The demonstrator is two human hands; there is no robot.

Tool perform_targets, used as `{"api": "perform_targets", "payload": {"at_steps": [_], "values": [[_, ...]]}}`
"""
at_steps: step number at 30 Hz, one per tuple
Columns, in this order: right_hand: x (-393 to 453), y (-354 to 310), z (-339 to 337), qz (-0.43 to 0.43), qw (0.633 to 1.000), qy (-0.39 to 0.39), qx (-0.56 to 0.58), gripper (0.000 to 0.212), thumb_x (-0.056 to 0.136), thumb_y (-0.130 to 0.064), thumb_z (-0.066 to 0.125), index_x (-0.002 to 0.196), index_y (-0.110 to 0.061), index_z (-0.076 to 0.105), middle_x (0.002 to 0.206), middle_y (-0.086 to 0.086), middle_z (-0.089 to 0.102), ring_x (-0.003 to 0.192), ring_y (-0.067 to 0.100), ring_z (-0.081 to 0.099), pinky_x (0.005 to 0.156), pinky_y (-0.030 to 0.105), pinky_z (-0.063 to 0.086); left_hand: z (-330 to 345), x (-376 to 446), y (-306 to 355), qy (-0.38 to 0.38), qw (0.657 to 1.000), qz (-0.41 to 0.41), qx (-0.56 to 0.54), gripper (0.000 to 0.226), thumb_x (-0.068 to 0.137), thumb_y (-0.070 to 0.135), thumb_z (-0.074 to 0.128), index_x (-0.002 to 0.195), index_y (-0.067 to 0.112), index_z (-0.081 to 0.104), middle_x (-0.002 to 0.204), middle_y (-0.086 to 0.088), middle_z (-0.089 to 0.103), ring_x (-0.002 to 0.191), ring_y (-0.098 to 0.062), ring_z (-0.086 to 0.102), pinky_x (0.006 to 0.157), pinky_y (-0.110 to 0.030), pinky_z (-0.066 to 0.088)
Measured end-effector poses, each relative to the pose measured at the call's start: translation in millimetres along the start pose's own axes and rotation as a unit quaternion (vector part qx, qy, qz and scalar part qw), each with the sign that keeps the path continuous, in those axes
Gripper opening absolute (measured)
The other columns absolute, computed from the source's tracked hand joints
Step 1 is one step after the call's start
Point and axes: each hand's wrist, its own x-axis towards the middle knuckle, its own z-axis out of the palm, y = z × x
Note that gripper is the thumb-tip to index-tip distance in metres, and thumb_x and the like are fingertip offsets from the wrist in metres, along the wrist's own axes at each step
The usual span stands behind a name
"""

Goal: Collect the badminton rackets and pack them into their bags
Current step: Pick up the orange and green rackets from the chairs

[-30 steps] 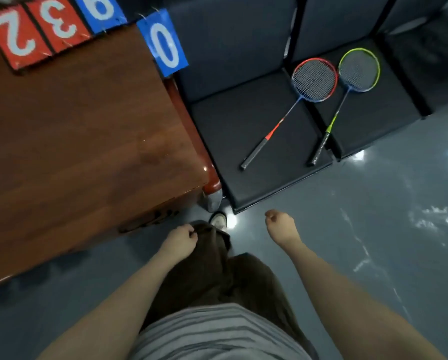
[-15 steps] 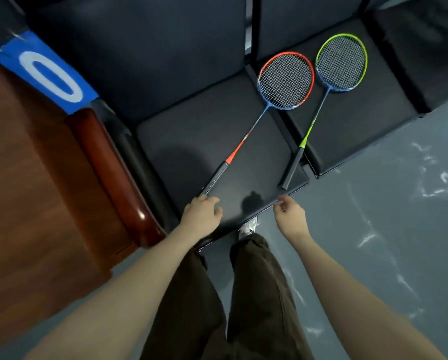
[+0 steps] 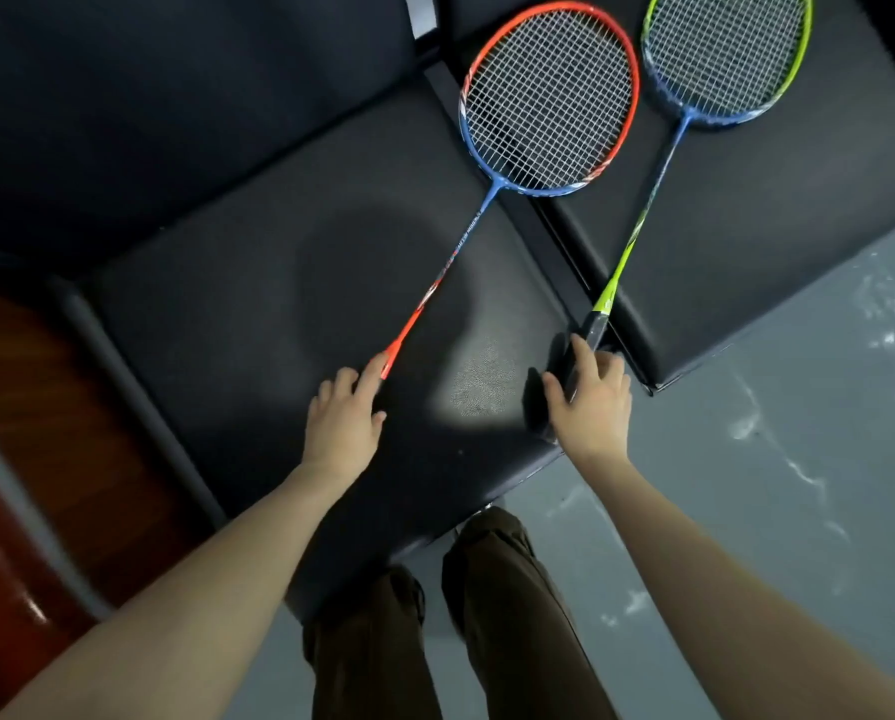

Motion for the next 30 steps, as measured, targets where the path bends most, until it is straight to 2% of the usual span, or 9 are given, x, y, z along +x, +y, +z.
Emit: {"api": "perform_targets", "payload": {"at_steps": [3,6,8,12,16,19,22,25,30], "values": [[7.5,8.2,7.2,0.030,0.998,0.040,0.034,0.068,0.085,-0.041,0.062,0.143,-0.025,0.032,0.124,0.017,0.043,0.113,0.037,0.044,0.099,0.046,0.034,4.1,-1.3,0.6,0.017,0.997,0.062,-0.041,0.073,0.083,0.013,0.065,0.145,0.020,0.027,0.105,-0.009,0.049,0.088,-0.024,0.053,0.082,-0.038,0.048],[12.2,11.1,10.6,0.068,0.995,0.035,0.064,0.077,0.083,-0.049,0.061,0.147,-0.031,0.021,0.127,0.014,0.043,0.114,0.036,0.044,0.099,0.045,0.032,4.5,-10.5,9.9,0.045,0.991,0.099,-0.081,0.074,0.080,0.012,0.067,0.143,0.021,0.030,0.099,-0.008,0.047,0.074,-0.020,0.052,0.068,-0.035,0.051],[17.6,8.5,10.9,0.078,0.995,0.024,0.064,0.076,0.085,-0.048,0.059,0.147,-0.034,0.016,0.128,0.012,0.042,0.109,0.039,0.045,0.099,0.045,0.030,3.4,-17.3,15.9,0.042,0.989,0.100,-0.102,0.074,0.081,0.013,0.066,0.144,0.023,0.028,0.099,-0.006,0.045,0.071,-0.016,0.051,0.064,-0.032,0.052],[23.5,-1.4,4.4,0.093,0.994,0.019,0.057,0.066,0.092,-0.030,0.053,0.147,-0.030,0.017,0.126,0.015,0.042,0.098,0.045,0.050,0.096,0.046,0.036,-9.0,-23.9,24.7,0.058,0.984,0.088,-0.143,0.073,0.082,0.009,0.065,0.144,0.022,0.030,0.101,-0.006,0.044,0.075,-0.017,0.052,0.066,-0.033,0.054],[3.9,-19.5,-12.6,0.060,0.990,0.049,0.117,0.064,0.092,-0.026,0.050,0.146,-0.032,0.017,0.118,0.013,0.040,0.087,0.041,0.054,0.082,0.050,0.048,-31.6,-37.0,27.0,0.085,0.980,0.100,-0.151,0.070,0.080,0.005,0.066,0.142,0.018,0.035,0.099,-0.007,0.045,0.075,-0.017,0.052,0.068,-0.035,0.054],[-22.6,-38.3,-29.8,0.046,0.981,0.076,0.170,0.061,0.093,-0.021,0.048,0.147,-0.027,0.020,0.116,0.012,0.039,0.088,0.035,0.051,0.083,0.045,0.047,-51.3,-60.4,26.8,0.113,0.975,0.098,-0.163,0.070,0.079,0.005,0.068,0.140,0.017,0.038,0.098,-0.005,0.045,0.078,-0.014,0.051,0.073,-0.029,0.051],[-59.1,-59.9,-46.6,0.040,0.976,0.071,0.204,0.059,0.094,-0.018,0.047,0.147,-0.025,0.023,0.123,0.014,0.038,0.095,0.031,0.048,0.088,0.037,0.041,-74.5,-88.6,27.9,0.142,0.968,0.096,-0.185,0.066,0.078,0.005,0.069,0.138,0.015,0.043,0.097,-0.004,0.047,0.080,-0.014,0.053,0.076,-0.028,0.050],[-105.5,-86.7,-57.9,0.025,0.973,0.066,0.219,0.058,0.094,-0.017,0.047,0.147,-0.025,0.023,0.125,0.012,0.036,0.086,0.019,0.041,0.084,0.031,0.039,-99.3,-118.1,21.0,0.178,0.958,0.103,-0.200,0.059,0.077,0.011,0.067,0.133,0.013,0.049,0.094,-0.006,0.050,0.077,-0.018,0.056,0.074,-0.034,0.051],[-191.5,-120.1,-67.1,-0.017,0.971,0.094,0.219,0.058,0.094,-0.021,0.047,0.146,-0.032,0.022,0.111,0.004,0.037,0.075,0.025,0.050,0.076,0.040,0.049,-133.6,-174.2,3.1,0.212,0.949,0.110,-0.208,0.056,0.076,0.011,0.067,0.130,0.017,0.053,0.091,0.000,0.048,0.076,-0.023,0.057,0.079,-0.045,0.050]]}}
